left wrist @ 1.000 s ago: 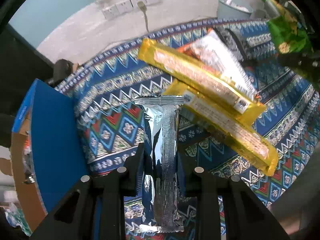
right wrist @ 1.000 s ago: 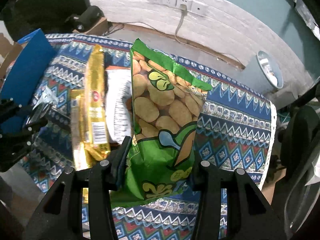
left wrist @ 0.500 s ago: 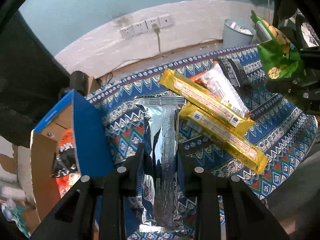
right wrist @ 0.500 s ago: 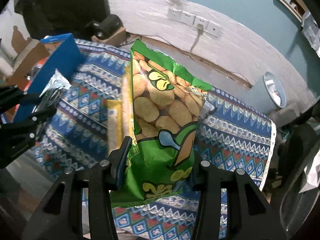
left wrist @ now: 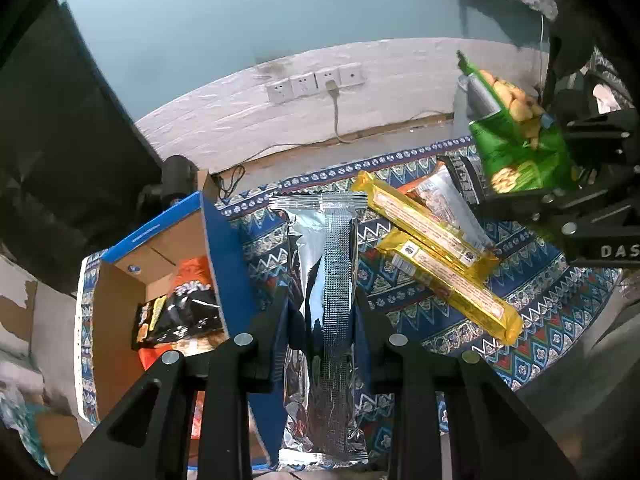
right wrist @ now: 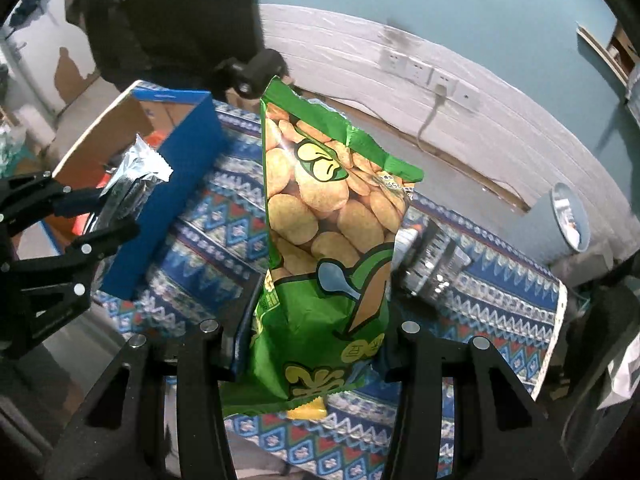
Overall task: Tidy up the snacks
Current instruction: 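Grasp silver bar with left tool while right tool lifts green peanut bag, then carry silver bar and green bag over the box with both tools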
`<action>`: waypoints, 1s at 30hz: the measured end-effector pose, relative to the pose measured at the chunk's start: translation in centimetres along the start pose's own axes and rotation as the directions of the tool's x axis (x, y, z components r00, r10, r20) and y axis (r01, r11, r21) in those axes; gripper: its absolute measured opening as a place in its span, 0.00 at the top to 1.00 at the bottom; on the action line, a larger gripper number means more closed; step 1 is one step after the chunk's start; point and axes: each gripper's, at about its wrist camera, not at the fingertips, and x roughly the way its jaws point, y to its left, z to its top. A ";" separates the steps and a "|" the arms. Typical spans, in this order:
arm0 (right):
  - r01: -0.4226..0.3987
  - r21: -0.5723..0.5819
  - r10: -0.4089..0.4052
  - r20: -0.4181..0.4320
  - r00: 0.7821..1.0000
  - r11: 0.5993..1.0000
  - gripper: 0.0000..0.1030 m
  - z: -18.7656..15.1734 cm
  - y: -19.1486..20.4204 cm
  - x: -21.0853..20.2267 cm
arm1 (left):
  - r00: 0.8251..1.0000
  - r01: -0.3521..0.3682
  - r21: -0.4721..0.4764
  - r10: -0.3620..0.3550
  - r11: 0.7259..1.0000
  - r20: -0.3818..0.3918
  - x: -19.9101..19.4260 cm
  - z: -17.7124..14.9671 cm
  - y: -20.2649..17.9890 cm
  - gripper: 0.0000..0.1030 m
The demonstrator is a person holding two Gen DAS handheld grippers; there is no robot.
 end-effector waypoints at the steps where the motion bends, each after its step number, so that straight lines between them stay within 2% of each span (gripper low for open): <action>1: -0.008 -0.004 0.008 0.001 1.000 1.000 0.56 0.2 0.4 0.0 | 1.000 -0.004 -0.003 0.004 1.000 0.004 -0.2 -0.1 0.3 0.72; 9: -0.042 -0.042 0.042 -0.001 0.999 0.998 0.56 1.9 3.7 0.6 | 0.999 -0.036 -0.048 0.038 0.998 0.036 -1.4 -1.1 3.2 0.72; 18: -0.082 -0.086 0.082 -0.006 0.997 0.993 0.56 4.5 7.5 1.4 | 0.998 -0.052 -0.126 0.056 0.991 0.025 -1.5 -3.4 7.7 0.72; 30: -0.129 -0.154 0.127 -0.023 0.992 0.980 0.56 8.4 14.2 3.6 | 0.994 -0.104 -0.267 0.108 0.958 -0.001 -0.9 -6.4 15.1 0.72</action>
